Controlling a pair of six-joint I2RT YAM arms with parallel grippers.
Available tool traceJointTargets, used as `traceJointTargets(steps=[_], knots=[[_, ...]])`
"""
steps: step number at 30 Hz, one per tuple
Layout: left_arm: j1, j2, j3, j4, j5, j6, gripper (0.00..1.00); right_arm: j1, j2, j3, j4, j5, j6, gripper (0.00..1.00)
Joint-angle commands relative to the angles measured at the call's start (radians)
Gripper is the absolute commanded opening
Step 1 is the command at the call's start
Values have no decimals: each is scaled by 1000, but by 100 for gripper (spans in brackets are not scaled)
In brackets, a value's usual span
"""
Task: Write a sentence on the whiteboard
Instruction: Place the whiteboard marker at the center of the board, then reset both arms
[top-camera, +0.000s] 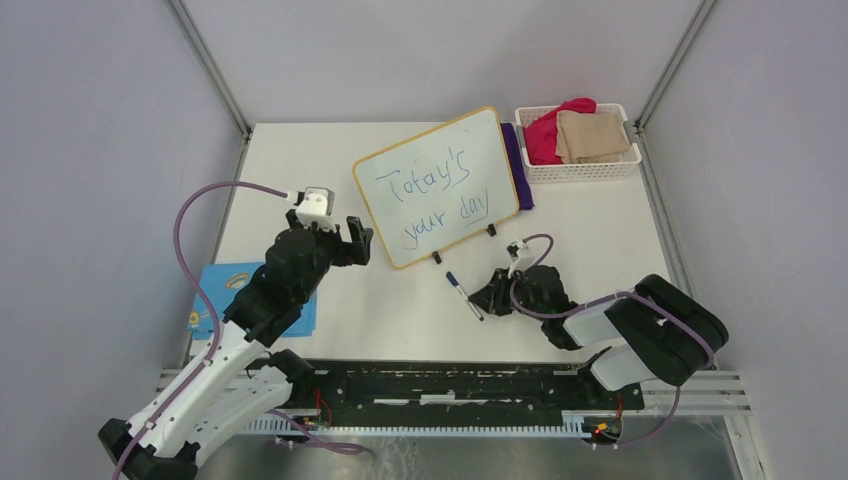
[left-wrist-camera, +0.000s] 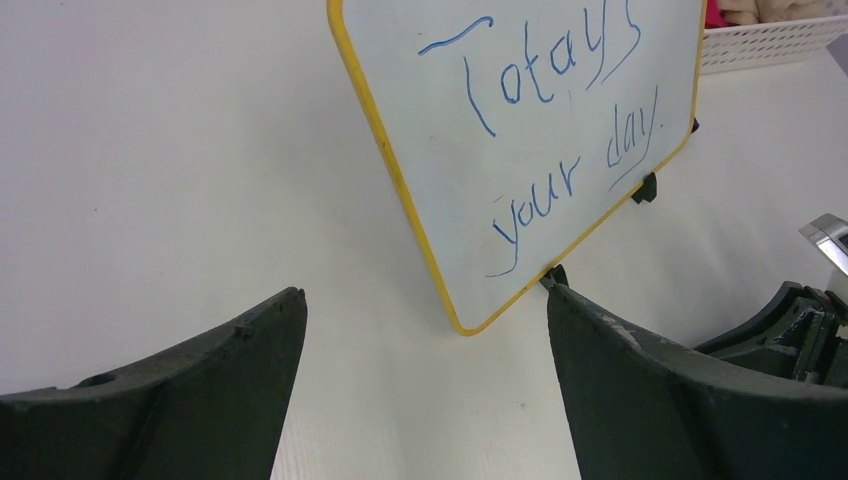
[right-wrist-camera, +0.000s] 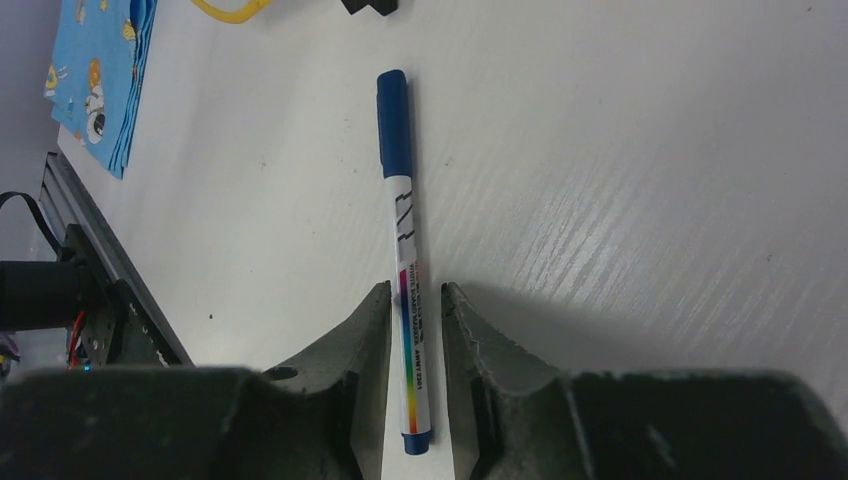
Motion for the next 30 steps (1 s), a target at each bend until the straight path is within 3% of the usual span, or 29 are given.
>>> traceJointTargets(steps=[1,14,20,24,30], knots=[[3,-2,-1,43,-18,-3,94,-16,-13,-28,-84,50,-45,31],[4,-1,0,43,-13,-8,95,-92,-134,-91,-183,121,-75,41],[4,-10,2,43,-2,-11,95,-105,-355,-96,-323,219,-186,43],[3,-13,2,45,7,-13,95,-50,-467,-39,-450,228,-323,49],[4,-18,6,45,2,-15,95,129,-475,55,-588,347,-438,51]])
